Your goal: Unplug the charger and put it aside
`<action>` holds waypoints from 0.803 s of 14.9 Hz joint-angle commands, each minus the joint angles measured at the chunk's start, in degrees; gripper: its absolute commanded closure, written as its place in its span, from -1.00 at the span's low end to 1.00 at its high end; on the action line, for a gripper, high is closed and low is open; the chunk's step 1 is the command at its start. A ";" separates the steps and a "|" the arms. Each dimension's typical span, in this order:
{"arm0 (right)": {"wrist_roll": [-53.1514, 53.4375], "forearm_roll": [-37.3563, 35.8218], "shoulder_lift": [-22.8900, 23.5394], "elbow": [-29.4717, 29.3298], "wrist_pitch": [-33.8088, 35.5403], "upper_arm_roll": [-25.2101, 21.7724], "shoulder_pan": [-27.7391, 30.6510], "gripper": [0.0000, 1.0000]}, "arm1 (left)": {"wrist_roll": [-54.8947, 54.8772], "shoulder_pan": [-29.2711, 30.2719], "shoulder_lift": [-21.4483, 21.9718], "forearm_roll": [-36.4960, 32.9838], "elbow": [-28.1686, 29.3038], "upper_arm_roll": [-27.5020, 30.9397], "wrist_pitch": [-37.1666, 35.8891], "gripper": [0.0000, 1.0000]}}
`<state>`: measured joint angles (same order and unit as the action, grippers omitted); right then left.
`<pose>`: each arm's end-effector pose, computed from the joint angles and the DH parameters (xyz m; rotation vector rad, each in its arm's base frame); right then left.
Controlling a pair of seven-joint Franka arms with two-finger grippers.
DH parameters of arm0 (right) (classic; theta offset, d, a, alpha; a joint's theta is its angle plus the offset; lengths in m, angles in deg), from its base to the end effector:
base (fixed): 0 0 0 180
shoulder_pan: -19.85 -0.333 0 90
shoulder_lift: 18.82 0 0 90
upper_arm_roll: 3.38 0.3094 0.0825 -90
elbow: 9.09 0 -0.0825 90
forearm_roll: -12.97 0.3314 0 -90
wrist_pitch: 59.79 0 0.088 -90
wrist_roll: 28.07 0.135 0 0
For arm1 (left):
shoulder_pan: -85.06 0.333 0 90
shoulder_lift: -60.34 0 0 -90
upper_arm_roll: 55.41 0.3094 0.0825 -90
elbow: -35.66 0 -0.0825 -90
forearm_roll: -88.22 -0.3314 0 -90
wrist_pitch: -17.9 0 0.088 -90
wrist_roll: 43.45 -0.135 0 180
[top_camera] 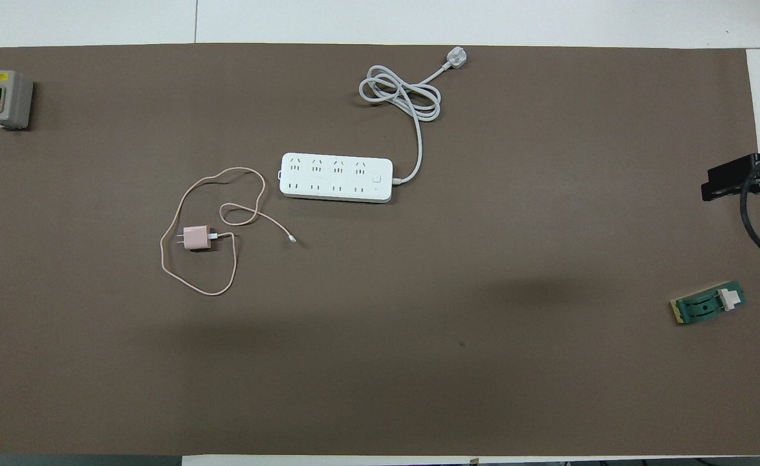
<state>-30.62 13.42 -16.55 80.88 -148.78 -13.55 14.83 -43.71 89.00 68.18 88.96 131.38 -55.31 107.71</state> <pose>0.5073 -0.0429 0.5689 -3.1349 0.0714 0.0877 0.4591 0.0307 0.6135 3.1276 0.1028 0.0534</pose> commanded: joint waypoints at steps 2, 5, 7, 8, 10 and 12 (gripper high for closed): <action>-0.71 0.70 -0.17 0.29 -0.13 0.14 0.28 -1.00 | 0.00 -2.09 -2.83 -0.04 -1.68 -0.71 1.77 -1.00; -0.71 0.79 -0.17 0.29 -0.13 0.14 0.28 -1.00 | -0.09 -2.98 -3.44 -0.12 -1.95 -0.71 2.21 -1.00; -0.71 0.70 -0.17 0.29 -0.13 0.14 0.28 -1.00 | -0.18 -3.24 -3.53 0.05 -1.69 -0.80 1.95 -1.00; -0.71 0.70 -0.17 0.29 -0.13 0.14 0.28 -1.00 | -0.26 -3.24 -3.53 0.05 -1.68 -0.80 2.03 -1.00; -0.71 0.70 -0.17 0.29 -0.13 0.14 0.28 -1.00 | -0.62 -3.24 -3.53 0.05 -1.60 -0.80 2.12 -1.00; -0.71 0.79 -0.17 0.29 -0.13 0.14 0.28 -1.00 | -1.66 -3.76 -3.62 -0.04 -1.51 -0.89 1.95 -1.00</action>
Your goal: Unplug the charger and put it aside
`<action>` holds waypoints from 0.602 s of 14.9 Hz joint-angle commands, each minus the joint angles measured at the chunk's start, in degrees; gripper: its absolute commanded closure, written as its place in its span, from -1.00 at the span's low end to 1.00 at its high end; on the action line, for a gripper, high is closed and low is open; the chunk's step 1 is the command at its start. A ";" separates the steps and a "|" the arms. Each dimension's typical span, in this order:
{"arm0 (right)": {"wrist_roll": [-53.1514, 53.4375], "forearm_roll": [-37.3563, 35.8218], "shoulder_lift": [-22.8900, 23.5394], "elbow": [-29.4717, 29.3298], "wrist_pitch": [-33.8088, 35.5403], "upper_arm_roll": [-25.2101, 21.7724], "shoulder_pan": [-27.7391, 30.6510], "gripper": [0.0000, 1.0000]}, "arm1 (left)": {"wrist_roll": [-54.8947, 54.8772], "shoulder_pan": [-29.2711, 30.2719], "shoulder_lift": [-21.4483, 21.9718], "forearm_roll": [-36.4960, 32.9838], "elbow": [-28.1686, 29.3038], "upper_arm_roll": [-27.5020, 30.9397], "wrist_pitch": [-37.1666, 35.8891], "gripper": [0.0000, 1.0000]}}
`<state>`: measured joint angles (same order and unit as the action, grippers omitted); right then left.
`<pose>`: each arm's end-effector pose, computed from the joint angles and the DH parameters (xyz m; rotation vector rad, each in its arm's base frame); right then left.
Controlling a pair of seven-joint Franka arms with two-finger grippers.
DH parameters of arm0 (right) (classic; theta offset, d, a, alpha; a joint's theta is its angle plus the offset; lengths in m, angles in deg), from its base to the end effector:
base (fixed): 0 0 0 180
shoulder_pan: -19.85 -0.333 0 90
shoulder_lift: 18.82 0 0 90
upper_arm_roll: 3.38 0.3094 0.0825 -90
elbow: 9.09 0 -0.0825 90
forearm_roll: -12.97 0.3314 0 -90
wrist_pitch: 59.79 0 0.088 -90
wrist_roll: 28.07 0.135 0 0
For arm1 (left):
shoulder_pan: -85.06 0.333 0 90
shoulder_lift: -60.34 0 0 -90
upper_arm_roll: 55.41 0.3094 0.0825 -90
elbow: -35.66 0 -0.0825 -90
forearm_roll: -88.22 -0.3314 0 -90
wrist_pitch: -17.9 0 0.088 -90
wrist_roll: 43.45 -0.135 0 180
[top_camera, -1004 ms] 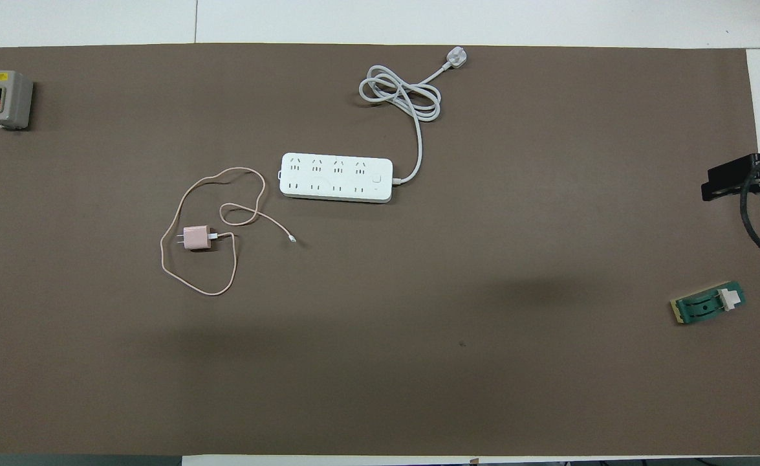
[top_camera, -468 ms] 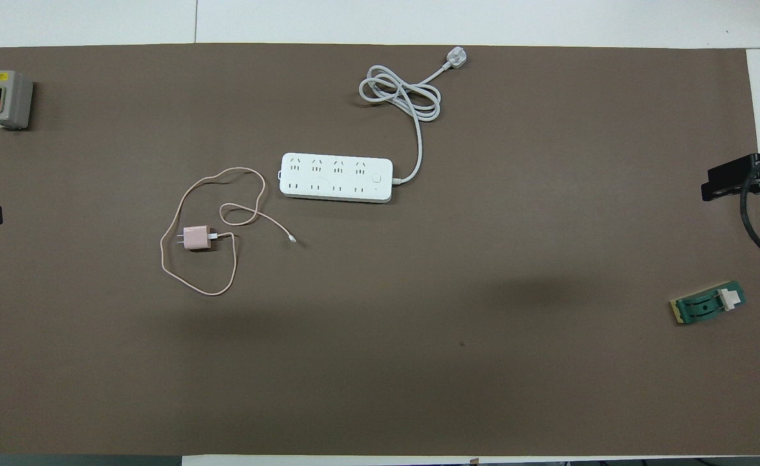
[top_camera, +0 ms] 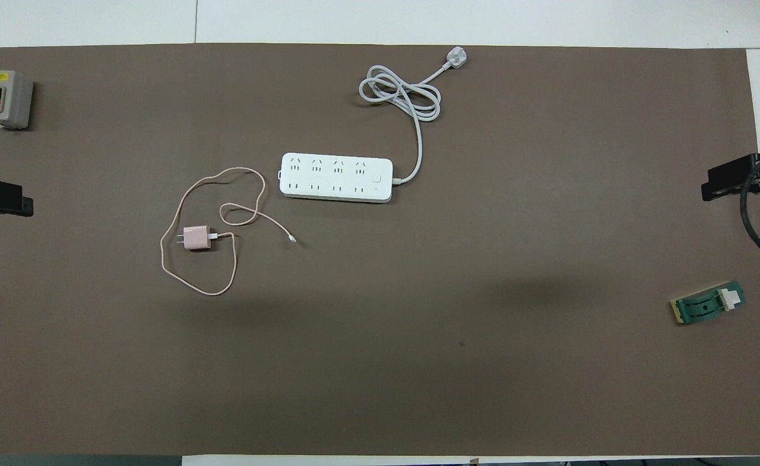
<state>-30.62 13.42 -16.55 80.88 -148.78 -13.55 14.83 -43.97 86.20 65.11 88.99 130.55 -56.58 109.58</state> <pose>0.5073 -0.0429 0.5689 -3.1349 0.0714 0.0877 0.4797 -0.0024 0.5974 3.1296 -0.0146 0.0427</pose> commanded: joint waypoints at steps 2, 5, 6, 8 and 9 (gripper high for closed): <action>-0.71 0.79 -0.16 0.29 -0.13 0.14 0.28 -1.00 | -2.91 -1.94 -0.73 0.02 -0.59 0.38 0.17 -1.00; -0.71 0.79 -0.16 0.29 -0.13 0.14 0.28 -1.00 | -2.99 -1.94 -1.34 0.02 -0.85 0.38 0.17 -1.00; -0.71 0.79 -0.16 0.29 -0.13 0.14 0.28 -1.00 | -3.00 -2.02 -1.34 0.02 -0.94 0.38 0.17 -1.00; -0.71 0.79 -0.16 0.29 -0.13 0.14 0.28 -1.00 | -3.09 -2.03 -1.34 0.02 -0.86 0.12 0.26 -1.00; -0.71 0.79 -0.16 0.29 -0.13 0.14 0.28 -1.00 | -3.09 -2.03 -1.34 0.02 -0.85 0.11 0.52 -1.00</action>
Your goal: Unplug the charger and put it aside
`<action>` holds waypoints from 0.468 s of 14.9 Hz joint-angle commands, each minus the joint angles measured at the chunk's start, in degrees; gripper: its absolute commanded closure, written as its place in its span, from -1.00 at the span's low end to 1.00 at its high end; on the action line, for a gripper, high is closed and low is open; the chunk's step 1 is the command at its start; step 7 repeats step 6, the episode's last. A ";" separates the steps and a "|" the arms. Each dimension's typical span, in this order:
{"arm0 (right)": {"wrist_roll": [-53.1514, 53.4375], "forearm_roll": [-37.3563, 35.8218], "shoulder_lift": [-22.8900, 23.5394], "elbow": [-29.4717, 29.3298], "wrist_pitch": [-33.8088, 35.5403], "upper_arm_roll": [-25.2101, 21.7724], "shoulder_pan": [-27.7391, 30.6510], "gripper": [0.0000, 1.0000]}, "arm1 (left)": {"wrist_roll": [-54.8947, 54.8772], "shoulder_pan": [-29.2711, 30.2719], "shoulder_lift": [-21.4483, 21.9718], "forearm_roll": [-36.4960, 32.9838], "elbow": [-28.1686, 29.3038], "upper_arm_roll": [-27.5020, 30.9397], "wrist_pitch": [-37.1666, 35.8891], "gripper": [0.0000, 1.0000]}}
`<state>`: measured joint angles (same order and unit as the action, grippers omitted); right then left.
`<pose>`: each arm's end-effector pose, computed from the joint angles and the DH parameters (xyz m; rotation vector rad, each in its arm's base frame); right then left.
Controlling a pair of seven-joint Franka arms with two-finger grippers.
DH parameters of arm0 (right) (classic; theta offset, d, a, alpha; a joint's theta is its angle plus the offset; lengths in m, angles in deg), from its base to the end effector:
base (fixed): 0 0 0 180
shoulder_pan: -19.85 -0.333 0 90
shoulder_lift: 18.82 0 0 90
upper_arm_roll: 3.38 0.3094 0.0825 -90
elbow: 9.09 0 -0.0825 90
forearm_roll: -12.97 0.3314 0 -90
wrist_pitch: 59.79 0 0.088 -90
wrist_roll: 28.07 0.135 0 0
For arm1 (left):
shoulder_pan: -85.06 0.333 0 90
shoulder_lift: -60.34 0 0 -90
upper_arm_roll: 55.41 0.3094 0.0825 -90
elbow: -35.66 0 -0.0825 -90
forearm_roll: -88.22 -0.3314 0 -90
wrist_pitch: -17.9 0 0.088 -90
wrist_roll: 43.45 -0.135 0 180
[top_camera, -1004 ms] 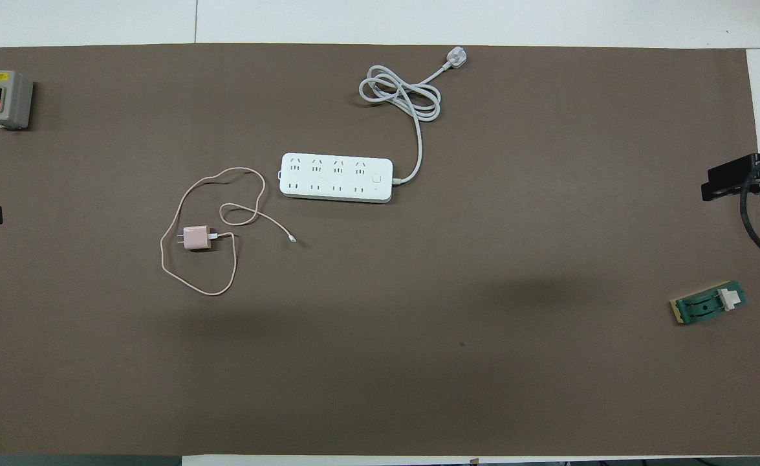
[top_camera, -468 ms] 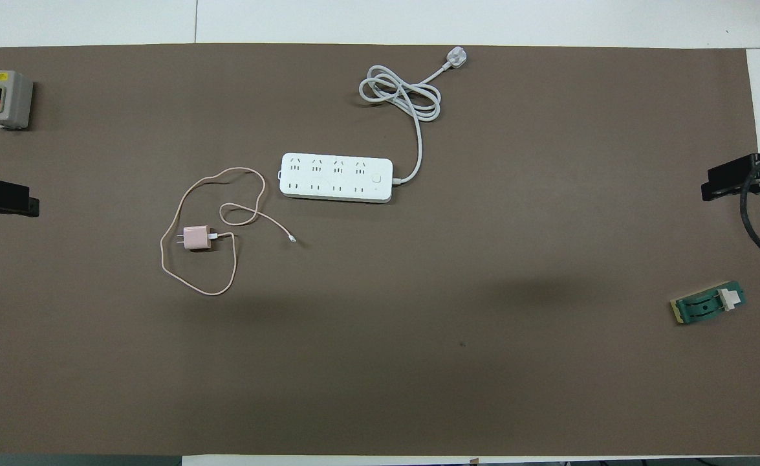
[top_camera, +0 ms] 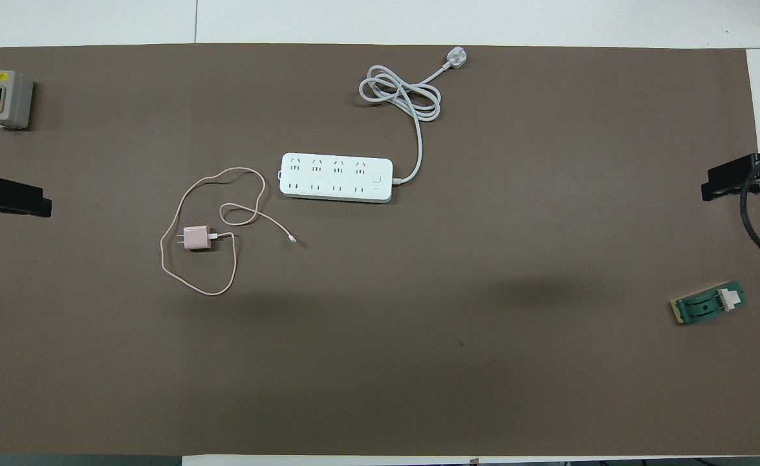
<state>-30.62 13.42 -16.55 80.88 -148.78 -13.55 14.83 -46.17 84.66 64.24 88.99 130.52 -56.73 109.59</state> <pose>0.5073 -0.0429 0.5689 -3.1349 0.0714 0.0877 0.4834 -0.0167 0.5904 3.1274 -0.1207 0.0201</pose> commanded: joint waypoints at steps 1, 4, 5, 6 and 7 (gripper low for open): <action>-0.71 0.78 -0.17 0.29 -0.13 0.14 0.28 -1.00 | -0.89 -0.49 -0.56 0.02 -0.83 0.18 0.59 -1.00; -0.71 0.78 -0.17 0.29 -0.13 0.14 0.28 -1.00 | -0.89 -0.49 -1.26 0.11 -1.00 0.09 0.68 -1.00; -0.71 0.70 -0.17 0.29 -0.13 0.14 0.28 -1.00 | -0.89 -0.49 -1.27 0.11 -1.00 0.09 0.68 -1.00; -0.71 0.70 -0.17 0.29 -0.13 0.14 0.28 -1.00 | -0.89 -0.49 -1.27 0.11 -1.00 0.09 0.68 -1.00; -0.71 0.70 -0.17 0.29 -0.13 0.14 0.28 -1.00 | -0.89 -0.49 -1.27 0.11 -1.00 0.09 0.68 -1.00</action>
